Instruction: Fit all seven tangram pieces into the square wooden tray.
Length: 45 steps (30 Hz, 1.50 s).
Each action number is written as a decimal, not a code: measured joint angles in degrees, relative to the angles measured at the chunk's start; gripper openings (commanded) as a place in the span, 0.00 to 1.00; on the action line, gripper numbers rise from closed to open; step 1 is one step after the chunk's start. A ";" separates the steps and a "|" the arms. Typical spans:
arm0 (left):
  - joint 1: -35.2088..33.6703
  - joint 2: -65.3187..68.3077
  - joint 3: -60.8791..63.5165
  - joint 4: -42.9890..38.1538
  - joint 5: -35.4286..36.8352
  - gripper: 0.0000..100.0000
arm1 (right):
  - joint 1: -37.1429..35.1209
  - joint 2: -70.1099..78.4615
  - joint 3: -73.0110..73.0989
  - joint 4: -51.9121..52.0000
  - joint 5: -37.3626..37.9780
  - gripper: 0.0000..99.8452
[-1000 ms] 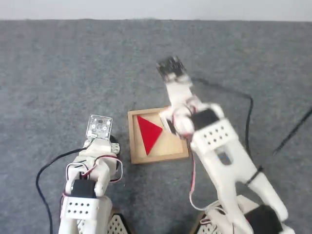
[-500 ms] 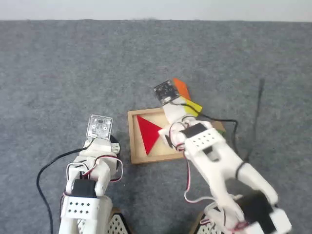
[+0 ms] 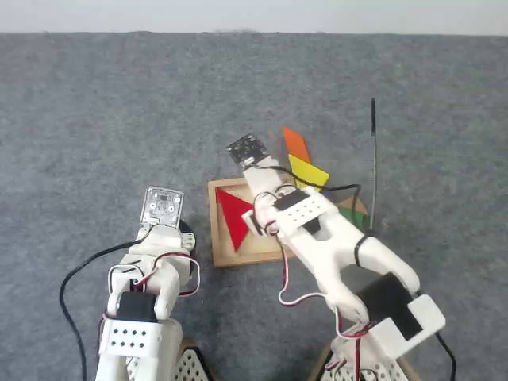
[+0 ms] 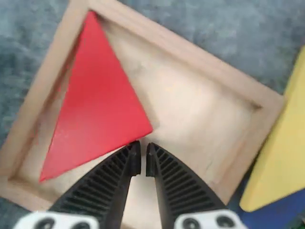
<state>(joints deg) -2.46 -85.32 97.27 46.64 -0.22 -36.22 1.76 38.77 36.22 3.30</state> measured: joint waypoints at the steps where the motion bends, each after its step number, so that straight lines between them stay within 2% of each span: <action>1: 0.00 0.00 0.00 0.00 0.00 0.01 | -0.70 0.00 0.00 0.00 0.53 0.04; 6: 0.00 0.00 0.00 0.00 0.00 0.01 | -4.13 0.00 0.00 0.00 3.34 0.04; 11: 0.00 0.00 0.00 0.00 0.00 0.01 | -4.13 0.00 -0.26 0.97 3.60 0.04; 19: 0.00 0.00 0.00 0.00 0.00 0.01 | 3.08 -4.84 -0.53 6.15 3.78 0.04; 25: 0.00 0.00 0.00 0.00 0.00 0.01 | 5.98 -4.92 -0.53 6.77 3.78 0.04; 27: 0.00 0.00 0.00 0.00 0.00 0.01 | 6.59 -3.69 -0.62 6.42 3.78 0.07; 32: 0.00 0.00 0.00 0.00 0.00 0.01 | 12.04 -3.52 -9.76 9.85 3.78 0.19; 37: 0.00 0.00 0.00 0.00 0.00 0.01 | 19.08 1.23 -24.18 19.43 6.86 0.19; 45: 0.00 0.00 0.00 0.00 0.00 0.01 | 19.52 16.18 -34.20 22.77 15.47 0.19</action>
<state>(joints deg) -2.46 -85.32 97.27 46.64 -0.22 -16.70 17.93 4.57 58.99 18.77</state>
